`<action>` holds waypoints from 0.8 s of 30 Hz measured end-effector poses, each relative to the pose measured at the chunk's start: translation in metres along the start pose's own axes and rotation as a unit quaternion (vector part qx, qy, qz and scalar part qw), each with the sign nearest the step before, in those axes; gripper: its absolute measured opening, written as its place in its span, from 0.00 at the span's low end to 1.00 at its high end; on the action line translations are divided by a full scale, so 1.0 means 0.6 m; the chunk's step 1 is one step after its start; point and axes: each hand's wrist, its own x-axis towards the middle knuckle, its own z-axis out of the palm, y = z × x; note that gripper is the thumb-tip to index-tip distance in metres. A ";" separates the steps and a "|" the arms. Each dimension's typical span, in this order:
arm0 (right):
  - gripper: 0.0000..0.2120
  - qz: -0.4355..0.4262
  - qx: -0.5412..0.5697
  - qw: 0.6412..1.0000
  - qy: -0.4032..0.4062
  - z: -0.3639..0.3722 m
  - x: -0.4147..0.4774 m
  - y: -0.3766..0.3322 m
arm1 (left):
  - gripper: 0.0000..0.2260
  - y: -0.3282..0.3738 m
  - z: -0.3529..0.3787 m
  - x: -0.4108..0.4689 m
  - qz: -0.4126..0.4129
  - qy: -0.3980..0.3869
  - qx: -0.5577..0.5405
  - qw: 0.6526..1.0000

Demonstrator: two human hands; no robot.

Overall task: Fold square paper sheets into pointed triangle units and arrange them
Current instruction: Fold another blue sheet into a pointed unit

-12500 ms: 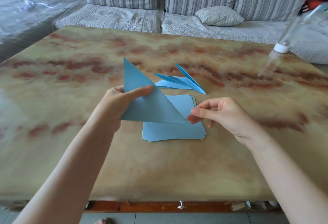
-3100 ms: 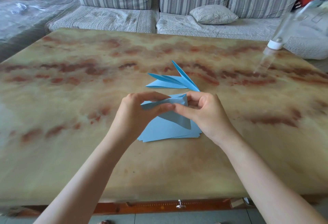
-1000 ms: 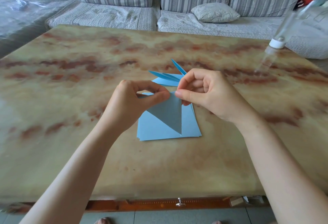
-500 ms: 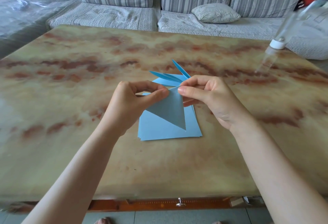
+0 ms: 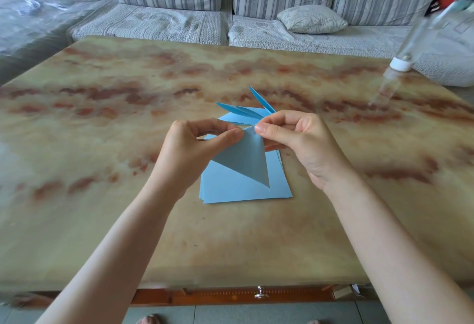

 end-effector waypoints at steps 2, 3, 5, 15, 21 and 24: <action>0.01 0.010 0.020 1.000 -0.002 0.003 -0.001 0.000 | 0.05 0.001 0.000 0.000 -0.002 0.004 -0.007 1.000; 0.01 0.015 0.032 0.999 -0.003 0.004 -0.002 0.000 | 0.04 0.001 0.000 0.000 -0.004 0.005 -0.010 1.000; 0.03 0.020 0.036 0.999 -0.004 0.006 -0.002 0.000 | 0.04 0.001 0.000 -0.001 -0.007 0.003 -0.013 1.000; 0.02 -0.003 0.003 1.000 0.022 0.020 0.000 0.007 | 0.02 -0.004 0.007 -0.002 -0.003 0.008 -0.003 1.000; 0.04 0.020 0.027 0.999 0.023 0.015 -0.002 0.007 | 0.03 -0.001 0.007 -0.004 -0.004 0.012 -0.014 1.000; 0.05 0.025 0.028 0.999 0.038 0.016 -0.001 0.010 | 0.04 -0.004 0.009 -0.005 -0.006 0.015 -0.015 1.000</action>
